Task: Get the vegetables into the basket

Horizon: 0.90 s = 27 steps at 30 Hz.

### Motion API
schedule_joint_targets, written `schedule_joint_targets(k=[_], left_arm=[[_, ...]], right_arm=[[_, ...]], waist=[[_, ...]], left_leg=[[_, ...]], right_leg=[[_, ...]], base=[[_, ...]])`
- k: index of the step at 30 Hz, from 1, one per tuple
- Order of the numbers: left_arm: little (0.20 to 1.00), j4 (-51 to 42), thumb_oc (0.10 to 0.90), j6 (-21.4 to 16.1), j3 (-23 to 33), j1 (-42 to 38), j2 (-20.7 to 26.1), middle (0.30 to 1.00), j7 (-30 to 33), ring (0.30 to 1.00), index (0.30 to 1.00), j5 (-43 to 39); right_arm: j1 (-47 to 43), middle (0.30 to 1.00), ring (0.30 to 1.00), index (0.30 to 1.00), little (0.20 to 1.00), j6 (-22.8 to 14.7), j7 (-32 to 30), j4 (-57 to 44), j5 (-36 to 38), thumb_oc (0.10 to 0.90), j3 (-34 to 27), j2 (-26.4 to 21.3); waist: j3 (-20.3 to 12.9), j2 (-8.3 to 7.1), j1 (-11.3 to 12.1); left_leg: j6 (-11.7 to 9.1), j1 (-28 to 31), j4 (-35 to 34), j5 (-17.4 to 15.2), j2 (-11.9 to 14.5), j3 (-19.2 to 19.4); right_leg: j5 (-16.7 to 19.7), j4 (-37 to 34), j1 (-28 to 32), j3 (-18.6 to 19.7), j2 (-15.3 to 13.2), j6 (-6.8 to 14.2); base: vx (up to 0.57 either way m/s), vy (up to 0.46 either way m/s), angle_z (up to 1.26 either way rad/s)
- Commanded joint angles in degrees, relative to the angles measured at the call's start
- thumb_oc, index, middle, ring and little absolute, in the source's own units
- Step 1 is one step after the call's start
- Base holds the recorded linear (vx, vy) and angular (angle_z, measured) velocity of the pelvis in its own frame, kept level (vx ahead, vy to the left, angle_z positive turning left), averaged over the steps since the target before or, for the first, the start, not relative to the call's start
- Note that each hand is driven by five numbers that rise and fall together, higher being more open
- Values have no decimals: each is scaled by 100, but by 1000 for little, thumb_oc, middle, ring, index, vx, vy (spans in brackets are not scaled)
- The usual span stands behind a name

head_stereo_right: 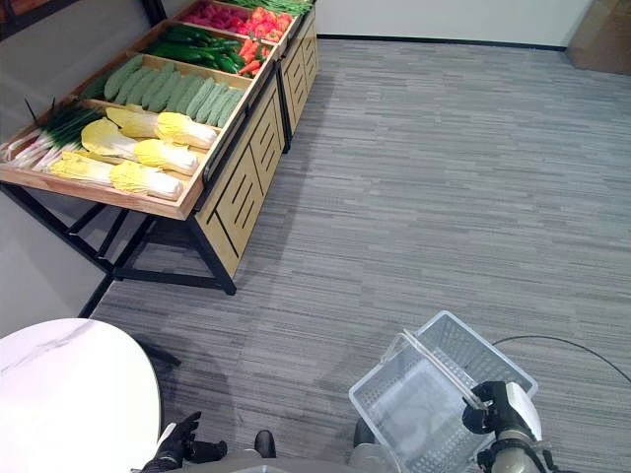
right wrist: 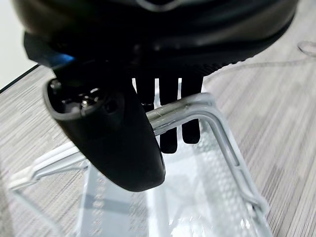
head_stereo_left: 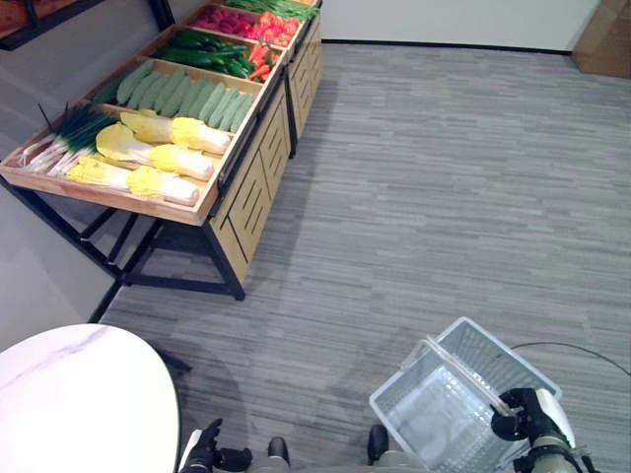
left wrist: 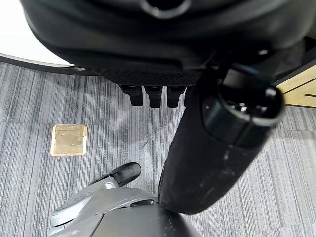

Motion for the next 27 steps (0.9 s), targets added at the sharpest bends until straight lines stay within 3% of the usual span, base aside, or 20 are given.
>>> schedule_joint_targets(k=[1, 6, 8, 9, 11, 12, 13, 15, 16, 20, 27], left_arm=[[1000, -24, 900, -81, -158, -241, 172, 1000, 71, 1000, 1000, -92], [1000, 21, 900, -44, -226, -358, 235, 1000, 127, 1000, 1000, 5], [1000, -133, 900, -38, -290, -409, 272, 1000, 161, 1000, 1000, 14], [1000, -297, 900, -54, -352, -453, 297, 1000, 196, 1000, 1000, -36], [1000, -298, 900, -53, -351, -456, 298, 1000, 196, 1000, 1000, -37], [1000, -366, 900, -57, -388, -477, 343, 1000, 189, 1000, 1000, -88], [1000, -385, 900, -41, -375, -477, 362, 1000, 200, 1000, 1000, -121], [1000, -350, 900, -21, -314, -521, 399, 1000, 226, 1000, 1000, -190], [1000, -350, 900, -21, -314, -521, 399, 1000, 226, 1000, 1000, -190], [1000, -100, 900, -8, -252, -619, 394, 1000, 245, 1000, 1000, -134], [1000, 66, 900, -12, -198, -478, 282, 1000, 233, 1000, 1000, -149]], right_arm=[[-758, 300, 300, 300, 300, -403, -490, -279, 391, 400, -381, -337], [-872, 300, 300, 300, 300, -297, -488, 137, 436, 400, -343, -270], [-926, 300, 300, 300, 300, -257, -506, 278, 504, 400, -335, -188], [-1006, 300, 300, 300, 300, -242, -539, 515, 673, 400, -373, -103], [-1014, 300, 300, 300, 300, -247, -539, 525, 676, 400, -371, -104], [-1078, 300, 300, 300, 300, -238, -523, 610, 775, 400, -330, -38], [-1072, 300, 300, 300, 300, -220, -534, 578, 771, 400, -310, -10], [-1147, 300, 300, 300, 300, -183, -555, 748, 877, 400, -267, 88], [-1147, 300, 300, 300, 300, -183, -555, 748, 877, 400, -267, 87], [-1171, 300, 300, 300, 300, -149, -529, 882, 768, 400, -113, 86], [-1099, 300, 300, 300, 300, -134, -434, 1220, 747, 400, -70, -18]], waist=[[321, -298, 131], [399, -361, 152], [481, -369, 151], [607, -358, 146], [610, -362, 155], [703, -306, 144], [725, -303, 133], [727, -333, 97], [731, -331, 95], [754, -406, -47], [603, -347, -64]], left_leg=[[-47, -407, 849, -609, 61, -192], [153, -421, 843, -776, -111, -125], [257, -387, 826, -846, -187, -81], [362, -335, 873, -929, -216, -38], [364, -338, 881, -934, -219, -29], [416, -264, 951, -1021, -196, -38], [424, -181, 944, -1056, -206, -22], [379, 109, 770, -1114, -252, -4], [378, 114, 768, -1113, -251, -6], [158, 424, 759, -1365, -192, -140], [-61, 664, 861, -1402, 62, -333]], right_leg=[[-273, 177, 417, -111, -667, 519], [-253, 736, 127, 81, -905, 655], [-178, 1223, -144, 148, -987, 743], [39, 1859, -428, 172, -1028, 801], [29, 1881, -445, 187, -1032, 802], [92, 2426, -691, 111, -1035, 773], [148, 2520, -805, 46, -1051, 774], [211, 1928, -922, -221, -1127, 717], [212, 1924, -914, -224, -1126, 716], [514, 727, -1209, -217, -1176, 820], [317, 962, -1063, -398, -971, 661]], base=[[12, 68, -2], [27, 151, -6], [-3, 201, -7], [-5, 172, -6], [24, 101, -9], [107, 118, -13], [183, 134, -12], [222, 3, -13], [207, -70, -5], [304, -135, 4], [224, -147, 30]])
